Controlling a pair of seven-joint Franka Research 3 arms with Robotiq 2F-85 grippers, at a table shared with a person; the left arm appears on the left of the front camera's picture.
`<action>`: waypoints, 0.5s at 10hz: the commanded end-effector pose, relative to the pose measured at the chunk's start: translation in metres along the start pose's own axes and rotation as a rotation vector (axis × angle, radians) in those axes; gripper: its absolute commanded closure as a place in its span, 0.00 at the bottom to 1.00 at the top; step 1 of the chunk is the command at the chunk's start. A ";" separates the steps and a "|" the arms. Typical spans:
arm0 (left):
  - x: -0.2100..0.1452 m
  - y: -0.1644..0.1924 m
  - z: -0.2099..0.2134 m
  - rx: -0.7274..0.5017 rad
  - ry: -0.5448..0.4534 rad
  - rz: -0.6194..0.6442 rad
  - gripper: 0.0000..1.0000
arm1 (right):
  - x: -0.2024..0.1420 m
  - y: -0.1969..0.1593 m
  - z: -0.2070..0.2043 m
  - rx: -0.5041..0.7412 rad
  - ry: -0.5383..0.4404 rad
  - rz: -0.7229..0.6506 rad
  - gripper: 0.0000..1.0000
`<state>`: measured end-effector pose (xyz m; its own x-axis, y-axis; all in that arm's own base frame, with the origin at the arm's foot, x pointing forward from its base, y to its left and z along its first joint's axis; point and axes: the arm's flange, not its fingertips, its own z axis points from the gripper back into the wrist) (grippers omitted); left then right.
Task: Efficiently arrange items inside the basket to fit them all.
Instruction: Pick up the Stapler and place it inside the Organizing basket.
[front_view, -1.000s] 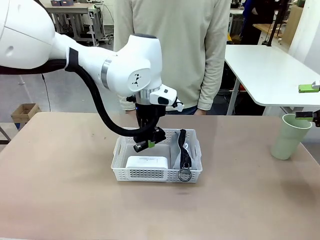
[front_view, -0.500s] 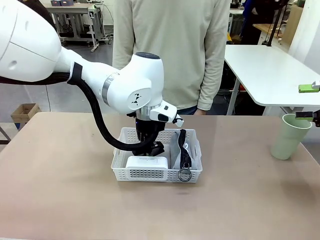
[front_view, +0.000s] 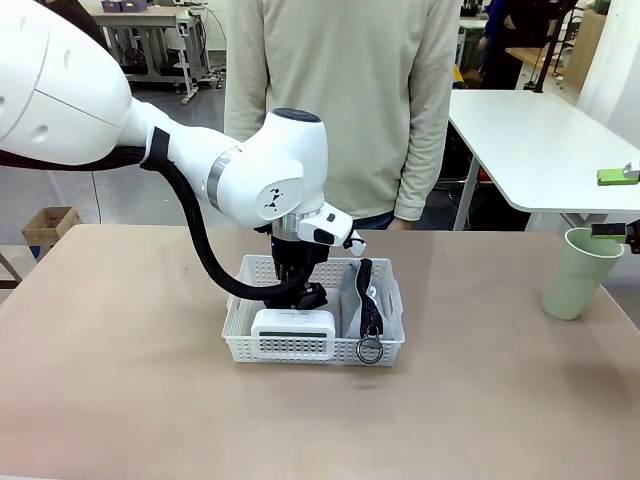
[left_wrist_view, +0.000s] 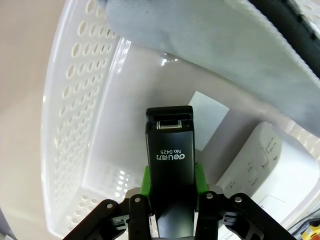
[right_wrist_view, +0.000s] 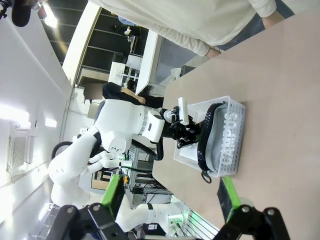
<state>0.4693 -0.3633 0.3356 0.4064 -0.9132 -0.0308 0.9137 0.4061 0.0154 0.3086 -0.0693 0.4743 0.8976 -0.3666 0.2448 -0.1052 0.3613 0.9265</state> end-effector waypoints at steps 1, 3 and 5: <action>0.000 0.003 -0.015 0.006 0.039 -0.017 0.63 | 0.001 0.001 -0.002 0.021 -0.014 0.005 0.00; -0.001 0.004 -0.018 -0.010 0.052 -0.015 0.63 | 0.001 0.001 -0.002 0.021 -0.014 0.005 0.00; -0.002 0.004 -0.015 -0.021 0.051 -0.018 0.09 | 0.001 0.001 -0.002 0.021 -0.014 0.005 0.00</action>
<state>0.4791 -0.3628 0.3313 0.4067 -0.9124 -0.0449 0.9135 0.4066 0.0129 0.3086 -0.0693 0.4743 0.8976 -0.3666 0.2448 -0.1051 0.3613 0.9265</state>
